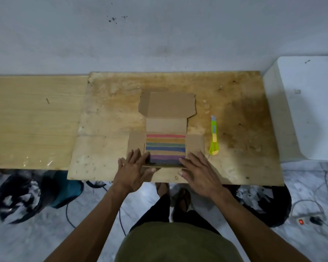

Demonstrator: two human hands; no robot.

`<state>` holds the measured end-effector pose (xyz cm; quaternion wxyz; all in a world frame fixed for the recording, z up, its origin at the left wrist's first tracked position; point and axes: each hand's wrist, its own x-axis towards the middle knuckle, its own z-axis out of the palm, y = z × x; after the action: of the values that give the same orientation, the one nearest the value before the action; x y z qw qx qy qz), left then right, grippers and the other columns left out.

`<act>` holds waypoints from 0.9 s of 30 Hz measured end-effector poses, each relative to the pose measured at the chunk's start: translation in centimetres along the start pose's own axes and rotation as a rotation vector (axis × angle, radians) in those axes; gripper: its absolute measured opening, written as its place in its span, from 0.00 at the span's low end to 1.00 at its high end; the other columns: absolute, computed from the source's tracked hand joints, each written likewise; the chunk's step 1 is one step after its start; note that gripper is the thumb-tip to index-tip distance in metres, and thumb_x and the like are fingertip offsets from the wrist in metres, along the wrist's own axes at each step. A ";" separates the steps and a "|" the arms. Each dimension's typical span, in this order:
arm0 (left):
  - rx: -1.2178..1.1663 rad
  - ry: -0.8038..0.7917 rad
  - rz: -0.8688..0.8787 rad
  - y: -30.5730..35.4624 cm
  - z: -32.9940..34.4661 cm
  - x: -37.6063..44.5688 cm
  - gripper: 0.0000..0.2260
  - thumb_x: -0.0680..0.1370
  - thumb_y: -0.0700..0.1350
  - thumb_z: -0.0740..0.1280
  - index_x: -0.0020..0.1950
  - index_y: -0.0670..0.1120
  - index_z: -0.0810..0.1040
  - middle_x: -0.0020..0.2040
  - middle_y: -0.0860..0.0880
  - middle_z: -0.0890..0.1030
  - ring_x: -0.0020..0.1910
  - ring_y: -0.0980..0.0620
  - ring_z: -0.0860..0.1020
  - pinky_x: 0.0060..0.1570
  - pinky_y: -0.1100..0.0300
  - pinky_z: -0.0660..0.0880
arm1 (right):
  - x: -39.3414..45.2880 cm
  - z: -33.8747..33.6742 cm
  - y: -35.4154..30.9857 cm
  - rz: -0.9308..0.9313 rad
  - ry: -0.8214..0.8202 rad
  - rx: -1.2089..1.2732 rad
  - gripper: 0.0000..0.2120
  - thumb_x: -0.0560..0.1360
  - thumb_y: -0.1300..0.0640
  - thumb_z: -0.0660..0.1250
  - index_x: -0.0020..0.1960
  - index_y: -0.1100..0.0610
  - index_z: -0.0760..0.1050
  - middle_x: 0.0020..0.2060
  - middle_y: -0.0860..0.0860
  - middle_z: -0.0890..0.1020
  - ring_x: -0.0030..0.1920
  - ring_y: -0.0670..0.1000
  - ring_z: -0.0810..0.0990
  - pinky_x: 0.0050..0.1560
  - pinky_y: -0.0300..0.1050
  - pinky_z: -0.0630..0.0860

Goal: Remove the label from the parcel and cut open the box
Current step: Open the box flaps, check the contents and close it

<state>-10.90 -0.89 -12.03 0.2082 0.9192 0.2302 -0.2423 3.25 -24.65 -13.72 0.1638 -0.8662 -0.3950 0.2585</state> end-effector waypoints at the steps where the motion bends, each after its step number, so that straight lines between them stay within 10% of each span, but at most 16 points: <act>1: 0.006 0.001 -0.005 0.2 -0.2 0.6 0.38 0.74 0.74 0.44 0.80 0.58 0.51 0.81 0.48 0.50 0.80 0.42 0.48 0.72 0.31 0.53 | 0.7 -0.3 0.2 -0.004 0.014 0.013 0.37 0.77 0.31 0.40 0.74 0.50 0.67 0.76 0.55 0.64 0.79 0.58 0.51 0.78 0.53 0.49; 7: -0.082 0.103 -0.083 1.2 -1.9 4.7 0.35 0.74 0.74 0.49 0.75 0.55 0.62 0.74 0.49 0.64 0.75 0.44 0.60 0.62 0.30 0.65 | 5.2 -2.2 1.3 0.016 0.150 0.188 0.25 0.80 0.39 0.55 0.58 0.56 0.80 0.57 0.54 0.82 0.64 0.56 0.76 0.76 0.51 0.56; 11: -0.152 0.170 -0.139 1.5 -2.4 5.4 0.28 0.74 0.72 0.58 0.68 0.57 0.67 0.70 0.53 0.71 0.72 0.45 0.66 0.64 0.31 0.63 | 6.8 -2.7 1.2 0.104 0.288 0.244 0.16 0.76 0.44 0.65 0.47 0.56 0.81 0.42 0.52 0.82 0.50 0.56 0.78 0.54 0.46 0.71; 20: -0.239 0.344 -0.345 3.3 -2.3 6.2 0.38 0.67 0.64 0.74 0.67 0.47 0.64 0.69 0.45 0.67 0.67 0.40 0.68 0.58 0.41 0.71 | 7.1 -1.5 0.6 0.358 0.380 0.183 0.31 0.68 0.46 0.76 0.67 0.53 0.70 0.70 0.54 0.65 0.69 0.58 0.63 0.65 0.53 0.68; 27: -0.223 0.357 -0.381 3.0 -2.3 6.6 0.52 0.61 0.73 0.71 0.73 0.45 0.58 0.74 0.44 0.60 0.71 0.39 0.62 0.60 0.39 0.70 | 7.6 -1.4 0.6 0.453 0.418 0.259 0.41 0.63 0.46 0.80 0.71 0.51 0.66 0.73 0.53 0.61 0.73 0.57 0.58 0.68 0.54 0.66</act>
<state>-3.41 -0.03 -13.01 0.2152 0.8589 0.4570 -0.0846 8.63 -19.35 -15.28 0.2885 -0.9382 -0.1141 0.1534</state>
